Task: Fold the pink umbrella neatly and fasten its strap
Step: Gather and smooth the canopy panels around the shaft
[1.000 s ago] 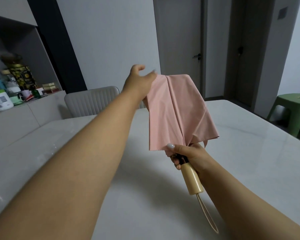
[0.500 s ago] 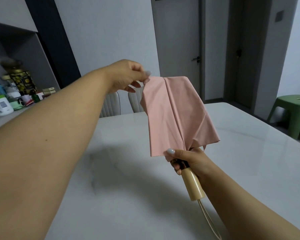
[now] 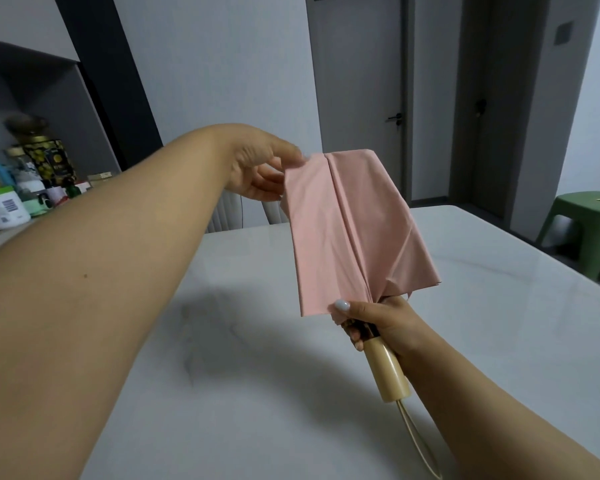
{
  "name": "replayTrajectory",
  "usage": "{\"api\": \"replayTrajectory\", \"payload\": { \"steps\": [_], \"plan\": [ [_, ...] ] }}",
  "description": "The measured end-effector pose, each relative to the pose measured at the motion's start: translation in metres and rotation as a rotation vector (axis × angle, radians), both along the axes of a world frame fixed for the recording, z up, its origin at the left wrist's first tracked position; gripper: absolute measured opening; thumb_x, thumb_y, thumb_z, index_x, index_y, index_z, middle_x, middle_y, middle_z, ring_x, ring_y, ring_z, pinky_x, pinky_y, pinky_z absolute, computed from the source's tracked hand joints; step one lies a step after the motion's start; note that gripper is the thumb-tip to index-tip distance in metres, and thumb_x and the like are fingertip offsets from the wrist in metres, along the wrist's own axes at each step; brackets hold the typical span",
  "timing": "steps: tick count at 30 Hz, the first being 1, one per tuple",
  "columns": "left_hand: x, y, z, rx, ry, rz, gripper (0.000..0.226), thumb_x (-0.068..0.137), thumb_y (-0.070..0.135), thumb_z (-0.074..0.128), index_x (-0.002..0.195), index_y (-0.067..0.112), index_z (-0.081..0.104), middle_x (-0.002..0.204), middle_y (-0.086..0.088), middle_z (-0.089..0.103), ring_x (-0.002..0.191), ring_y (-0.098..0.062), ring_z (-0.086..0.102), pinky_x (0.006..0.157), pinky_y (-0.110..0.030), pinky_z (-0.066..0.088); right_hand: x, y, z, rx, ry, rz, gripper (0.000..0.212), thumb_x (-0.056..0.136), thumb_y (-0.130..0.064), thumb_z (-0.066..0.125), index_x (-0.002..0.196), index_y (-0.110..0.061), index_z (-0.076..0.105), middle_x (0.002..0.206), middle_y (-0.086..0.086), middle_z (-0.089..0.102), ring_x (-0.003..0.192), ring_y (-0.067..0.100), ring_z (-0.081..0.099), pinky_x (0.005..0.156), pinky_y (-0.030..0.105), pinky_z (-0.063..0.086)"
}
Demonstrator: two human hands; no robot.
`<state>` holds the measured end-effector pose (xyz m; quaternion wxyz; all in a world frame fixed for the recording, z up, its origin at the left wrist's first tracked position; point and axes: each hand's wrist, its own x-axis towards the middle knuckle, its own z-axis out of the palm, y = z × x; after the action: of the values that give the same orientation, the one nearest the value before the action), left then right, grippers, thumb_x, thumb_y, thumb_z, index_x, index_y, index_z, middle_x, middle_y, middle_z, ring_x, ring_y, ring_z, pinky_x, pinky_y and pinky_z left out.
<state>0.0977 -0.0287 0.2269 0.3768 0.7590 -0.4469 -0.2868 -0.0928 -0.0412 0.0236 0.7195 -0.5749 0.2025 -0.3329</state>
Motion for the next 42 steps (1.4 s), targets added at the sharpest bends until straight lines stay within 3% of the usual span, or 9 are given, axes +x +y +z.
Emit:
{"api": "replayTrajectory", "payload": {
  "steps": [3,11,17,24,27,31,35,39,42],
  "plan": [
    [-0.004,-0.003,-0.005,-0.049,0.001,0.106,0.014,0.091,0.006,0.059,0.079,0.012,0.055,0.074,-0.002,0.058,0.066,-0.012,0.057,0.067,-0.025,0.053,0.0,-0.001,-0.001,-0.027,-0.017,0.005,0.013,0.067,-0.011,0.08,0.06,-0.005,0.07,0.061,0.011,0.062,0.045,0.017,0.049,0.041,0.024,0.043],
    [-0.021,-0.019,-0.037,-0.283,-0.029,0.294,0.016,0.092,0.008,0.059,0.076,0.007,0.057,0.085,-0.013,0.065,0.071,-0.025,0.064,0.069,-0.039,0.059,0.001,-0.001,-0.002,-0.024,0.031,-0.047,0.016,0.075,-0.009,0.075,0.068,0.003,0.067,0.062,0.011,0.063,0.046,0.015,0.052,0.043,0.025,0.047],
    [-0.028,-0.03,-0.064,-0.504,-0.187,0.47,0.016,0.1,0.012,0.044,0.112,0.007,0.052,0.11,-0.009,0.058,0.094,-0.026,0.056,0.083,-0.033,0.045,0.001,-0.001,-0.001,0.019,-0.084,-0.03,0.015,0.069,-0.013,0.073,0.069,0.0,0.065,0.059,0.01,0.061,0.045,0.017,0.048,0.041,0.024,0.043],
    [-0.021,-0.031,-0.085,-0.566,-0.314,0.474,0.016,0.103,0.026,0.039,0.1,0.012,0.044,0.09,-0.002,0.055,0.083,-0.022,0.054,0.068,-0.029,0.037,-0.003,0.003,0.002,0.147,-0.201,0.082,0.014,0.069,-0.01,0.065,0.056,-0.005,0.065,0.051,0.009,0.054,0.037,0.013,0.043,0.037,0.019,0.037],
    [-0.018,-0.035,-0.087,-0.508,-0.266,0.57,0.022,0.102,0.02,0.04,0.117,0.006,0.044,0.115,-0.011,0.059,0.1,-0.028,0.059,0.079,-0.034,0.046,0.002,0.001,-0.001,0.133,-0.171,0.059,0.009,0.067,-0.01,0.069,0.06,-0.005,0.068,0.058,0.013,0.058,0.04,0.015,0.045,0.038,0.021,0.039],
    [-0.029,-0.029,-0.071,-0.718,-0.277,0.742,0.027,0.098,0.016,0.045,0.125,0.01,0.048,0.132,-0.015,0.047,0.118,-0.03,0.049,0.088,-0.032,0.044,0.004,-0.003,-0.002,0.098,-0.119,-0.026,0.009,0.07,-0.003,0.076,0.063,-0.002,0.069,0.064,0.015,0.063,0.043,0.017,0.048,0.039,0.023,0.042],
    [-0.072,-0.026,-0.095,-0.594,-0.504,0.518,0.037,0.097,0.022,0.044,0.132,0.012,0.049,0.136,-0.016,0.047,0.126,-0.034,0.041,0.102,-0.037,0.035,0.004,0.0,0.0,0.031,-0.087,-0.072,0.009,0.08,0.004,0.066,0.072,0.006,0.064,0.061,0.014,0.061,0.043,0.017,0.048,0.041,0.024,0.043],
    [-0.076,-0.037,-0.117,-0.529,0.095,0.334,0.026,0.087,0.053,0.039,0.104,0.036,0.049,0.107,-0.006,0.063,0.1,-0.031,0.06,0.089,-0.045,0.05,0.001,-0.001,0.003,0.002,-0.012,-0.063,0.011,0.067,0.006,0.065,0.077,0.01,0.063,0.061,0.018,0.056,0.043,0.019,0.049,0.042,0.025,0.043],
    [-0.056,-0.036,-0.122,-0.328,0.464,0.232,0.065,0.075,0.069,0.049,0.122,0.025,0.058,0.105,-0.006,0.071,0.094,-0.027,0.067,0.079,-0.042,0.055,-0.002,0.0,0.006,0.039,-0.005,-0.03,0.011,0.062,-0.003,0.062,0.068,0.006,0.065,0.057,0.017,0.056,0.041,0.019,0.05,0.041,0.025,0.044]
  ]
}}
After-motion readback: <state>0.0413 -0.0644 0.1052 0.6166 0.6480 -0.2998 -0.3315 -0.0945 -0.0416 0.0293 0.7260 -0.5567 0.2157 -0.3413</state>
